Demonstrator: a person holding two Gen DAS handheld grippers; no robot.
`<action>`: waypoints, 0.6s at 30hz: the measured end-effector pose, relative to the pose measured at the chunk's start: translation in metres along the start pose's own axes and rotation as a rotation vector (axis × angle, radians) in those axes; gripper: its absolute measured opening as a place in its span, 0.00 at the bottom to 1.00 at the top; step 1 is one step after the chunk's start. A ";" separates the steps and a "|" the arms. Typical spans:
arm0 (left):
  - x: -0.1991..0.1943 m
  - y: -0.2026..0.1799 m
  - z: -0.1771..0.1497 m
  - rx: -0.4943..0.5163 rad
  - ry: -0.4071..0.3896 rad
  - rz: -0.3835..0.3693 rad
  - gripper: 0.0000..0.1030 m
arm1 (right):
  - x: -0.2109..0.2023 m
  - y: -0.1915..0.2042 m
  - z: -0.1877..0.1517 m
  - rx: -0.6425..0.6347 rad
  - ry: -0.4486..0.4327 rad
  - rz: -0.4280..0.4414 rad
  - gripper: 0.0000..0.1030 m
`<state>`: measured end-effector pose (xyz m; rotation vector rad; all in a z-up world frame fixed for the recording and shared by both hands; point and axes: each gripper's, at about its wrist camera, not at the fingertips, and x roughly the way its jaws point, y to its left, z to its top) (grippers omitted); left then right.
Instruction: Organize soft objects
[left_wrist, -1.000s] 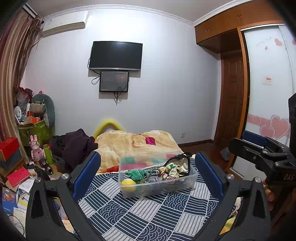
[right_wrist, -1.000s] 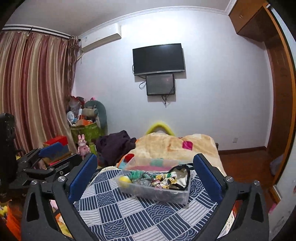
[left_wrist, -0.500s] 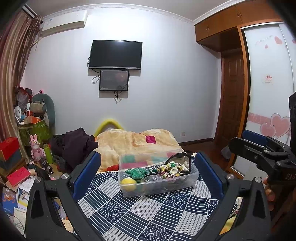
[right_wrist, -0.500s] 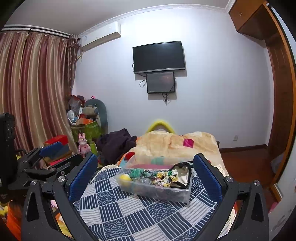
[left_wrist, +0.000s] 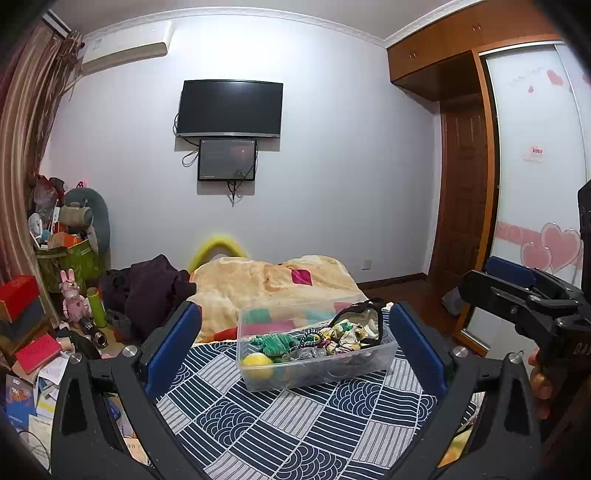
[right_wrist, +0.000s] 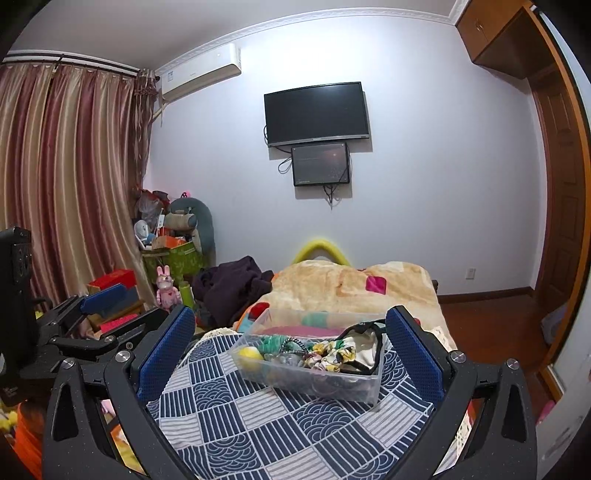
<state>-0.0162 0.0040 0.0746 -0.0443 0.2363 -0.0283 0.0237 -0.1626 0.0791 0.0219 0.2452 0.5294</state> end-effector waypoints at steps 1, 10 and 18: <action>0.000 0.000 0.000 0.000 0.001 -0.001 1.00 | 0.000 0.000 -0.001 0.000 0.000 -0.001 1.00; 0.000 0.000 0.000 -0.002 -0.003 -0.009 1.00 | -0.001 0.002 -0.001 0.001 0.002 -0.003 1.00; -0.002 -0.003 0.000 0.008 -0.001 -0.025 1.00 | 0.000 0.003 -0.001 0.003 0.003 -0.003 1.00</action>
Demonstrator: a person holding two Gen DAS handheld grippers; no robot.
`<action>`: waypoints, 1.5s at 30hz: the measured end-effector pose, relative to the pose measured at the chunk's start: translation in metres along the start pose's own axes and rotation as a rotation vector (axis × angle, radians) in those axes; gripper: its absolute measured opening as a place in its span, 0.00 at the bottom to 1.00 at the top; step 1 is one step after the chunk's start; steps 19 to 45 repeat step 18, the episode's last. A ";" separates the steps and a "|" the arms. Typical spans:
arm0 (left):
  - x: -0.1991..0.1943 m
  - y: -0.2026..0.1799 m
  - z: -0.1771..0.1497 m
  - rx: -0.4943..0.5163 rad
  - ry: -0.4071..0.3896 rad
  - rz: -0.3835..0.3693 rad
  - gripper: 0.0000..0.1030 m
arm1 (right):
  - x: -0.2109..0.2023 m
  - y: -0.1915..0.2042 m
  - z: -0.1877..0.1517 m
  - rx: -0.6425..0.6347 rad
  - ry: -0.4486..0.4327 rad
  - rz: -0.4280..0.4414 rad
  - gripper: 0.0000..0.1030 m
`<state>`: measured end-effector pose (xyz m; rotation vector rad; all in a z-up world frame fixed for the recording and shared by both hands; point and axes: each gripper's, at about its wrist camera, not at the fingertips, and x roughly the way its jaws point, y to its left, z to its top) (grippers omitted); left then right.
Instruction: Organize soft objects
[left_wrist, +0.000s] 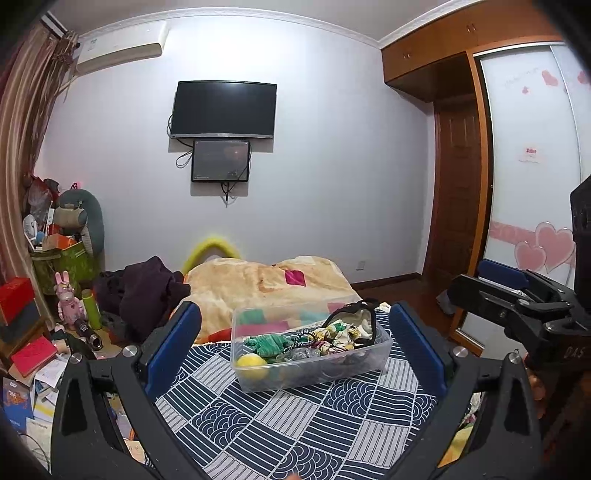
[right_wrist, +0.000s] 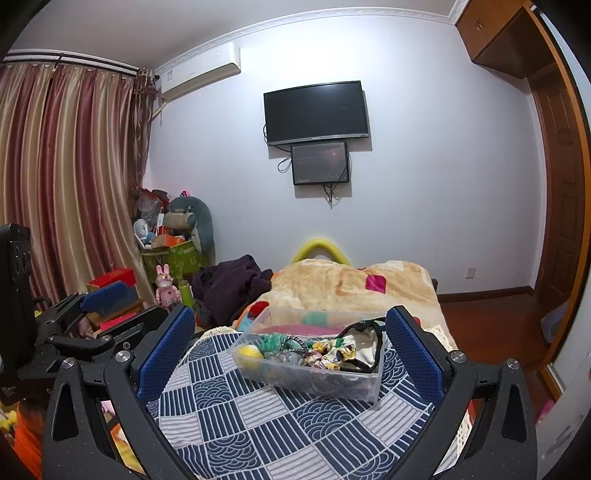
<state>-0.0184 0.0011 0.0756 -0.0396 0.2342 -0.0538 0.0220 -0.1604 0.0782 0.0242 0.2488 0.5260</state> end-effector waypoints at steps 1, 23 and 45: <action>-0.001 -0.001 0.000 0.003 0.002 -0.004 1.00 | 0.000 0.000 -0.001 0.001 0.001 0.000 1.00; 0.001 0.002 0.003 -0.028 0.008 0.005 1.00 | -0.001 0.002 -0.007 0.010 0.007 -0.006 1.00; 0.001 0.002 0.003 -0.028 0.008 0.005 1.00 | -0.001 0.002 -0.007 0.010 0.007 -0.006 1.00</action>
